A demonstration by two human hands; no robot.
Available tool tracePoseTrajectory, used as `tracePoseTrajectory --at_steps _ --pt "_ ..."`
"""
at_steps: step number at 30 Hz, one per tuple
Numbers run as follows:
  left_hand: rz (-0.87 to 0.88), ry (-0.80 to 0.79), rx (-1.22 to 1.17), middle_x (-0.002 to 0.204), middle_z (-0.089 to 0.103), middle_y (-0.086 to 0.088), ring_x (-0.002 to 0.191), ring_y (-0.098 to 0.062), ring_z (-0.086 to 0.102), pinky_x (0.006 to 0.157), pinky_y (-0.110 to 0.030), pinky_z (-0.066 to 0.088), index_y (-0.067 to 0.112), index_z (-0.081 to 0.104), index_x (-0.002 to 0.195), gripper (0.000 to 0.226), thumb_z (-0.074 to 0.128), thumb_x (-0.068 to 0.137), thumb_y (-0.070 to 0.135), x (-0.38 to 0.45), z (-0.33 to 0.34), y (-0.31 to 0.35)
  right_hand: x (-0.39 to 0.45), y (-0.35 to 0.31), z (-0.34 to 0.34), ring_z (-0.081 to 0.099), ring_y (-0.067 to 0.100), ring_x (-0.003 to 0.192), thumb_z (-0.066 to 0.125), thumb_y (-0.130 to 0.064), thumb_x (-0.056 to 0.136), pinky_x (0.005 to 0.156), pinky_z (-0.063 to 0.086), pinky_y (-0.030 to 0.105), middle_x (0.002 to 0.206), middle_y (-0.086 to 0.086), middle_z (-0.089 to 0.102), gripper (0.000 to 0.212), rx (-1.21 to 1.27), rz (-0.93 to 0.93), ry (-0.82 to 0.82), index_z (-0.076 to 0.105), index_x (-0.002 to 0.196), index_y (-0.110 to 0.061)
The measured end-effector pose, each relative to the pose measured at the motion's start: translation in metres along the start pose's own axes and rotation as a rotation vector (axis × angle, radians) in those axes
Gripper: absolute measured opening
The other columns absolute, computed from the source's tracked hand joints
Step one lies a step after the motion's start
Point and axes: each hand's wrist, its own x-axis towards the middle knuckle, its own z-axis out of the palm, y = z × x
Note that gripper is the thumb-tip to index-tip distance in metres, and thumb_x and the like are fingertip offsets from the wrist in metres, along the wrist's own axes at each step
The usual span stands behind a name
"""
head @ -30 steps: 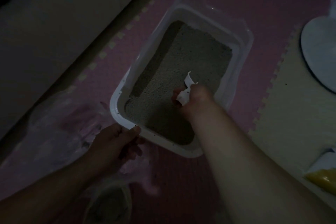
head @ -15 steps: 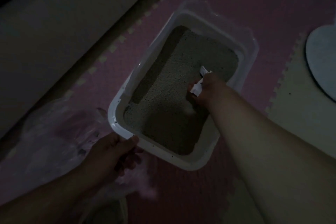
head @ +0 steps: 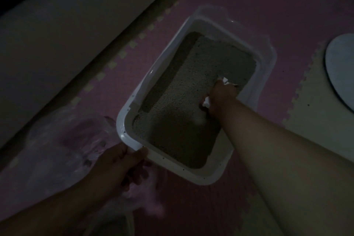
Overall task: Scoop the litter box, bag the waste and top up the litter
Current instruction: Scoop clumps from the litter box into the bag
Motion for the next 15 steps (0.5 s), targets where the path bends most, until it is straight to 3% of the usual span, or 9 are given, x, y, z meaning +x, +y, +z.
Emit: tracePoseTrajectory --at_steps 2,3,5,6,9,15 --pt "0.001 -0.007 -0.005 0.084 0.073 -0.029 0.070 -0.046 0.065 0.065 -0.047 0.043 0.005 0.074 0.090 0.056 0.078 0.073 0.058 0.001 0.000 0.000 -0.004 0.000 0.003 0.065 0.038 0.101 0.043 -0.025 0.106 0.053 0.046 0.022 0.127 0.025 0.061 0.041 0.069 0.013 0.026 0.049 0.134 0.004" --pt "0.001 -0.014 -0.001 0.084 0.073 -0.030 0.069 -0.047 0.065 0.065 -0.048 0.043 0.005 0.075 0.090 0.059 0.076 0.070 0.061 0.001 -0.001 0.001 -0.009 -0.002 0.003 0.064 0.034 0.098 0.043 -0.025 0.107 0.047 0.045 0.017 0.124 0.020 0.062 0.038 0.100 0.007 0.042 0.051 0.133 0.002" --pt "0.004 -0.019 0.022 0.082 0.073 -0.029 0.064 -0.039 0.064 0.060 -0.038 0.041 0.004 0.075 0.089 0.063 0.074 0.067 0.063 0.002 -0.002 0.002 -0.013 -0.001 0.007 0.057 0.018 0.078 0.042 -0.029 0.108 0.034 0.032 0.005 0.113 0.011 0.065 0.033 0.106 -0.030 0.122 0.057 0.125 -0.005" --pt "0.006 -0.023 0.037 0.081 0.073 -0.029 0.063 -0.036 0.063 0.057 -0.034 0.040 0.003 0.075 0.089 0.063 0.074 0.068 0.063 0.002 -0.002 0.002 -0.012 0.001 0.008 0.052 0.014 0.066 0.041 -0.032 0.107 0.030 0.029 0.007 0.099 0.009 0.066 0.032 0.088 -0.044 0.134 0.059 0.116 -0.007" --pt "0.010 -0.025 0.058 0.079 0.073 -0.028 0.063 -0.034 0.062 0.050 -0.027 0.038 -0.001 0.073 0.090 0.057 0.075 0.079 0.055 0.000 -0.002 0.004 -0.018 0.004 0.009 0.054 0.018 0.055 0.044 -0.042 0.105 0.035 0.036 0.019 0.068 0.000 0.055 0.033 0.085 -0.035 0.175 0.057 0.097 -0.013" --pt "0.003 -0.021 0.088 0.079 0.073 -0.028 0.063 -0.037 0.063 0.050 -0.027 0.039 0.002 0.075 0.087 0.047 0.075 0.080 0.049 0.002 -0.002 0.005 -0.025 0.007 0.001 0.047 0.016 0.044 0.049 -0.035 0.105 0.034 0.035 0.014 0.059 0.003 0.049 0.032 0.112 -0.111 0.144 0.053 0.085 -0.010"
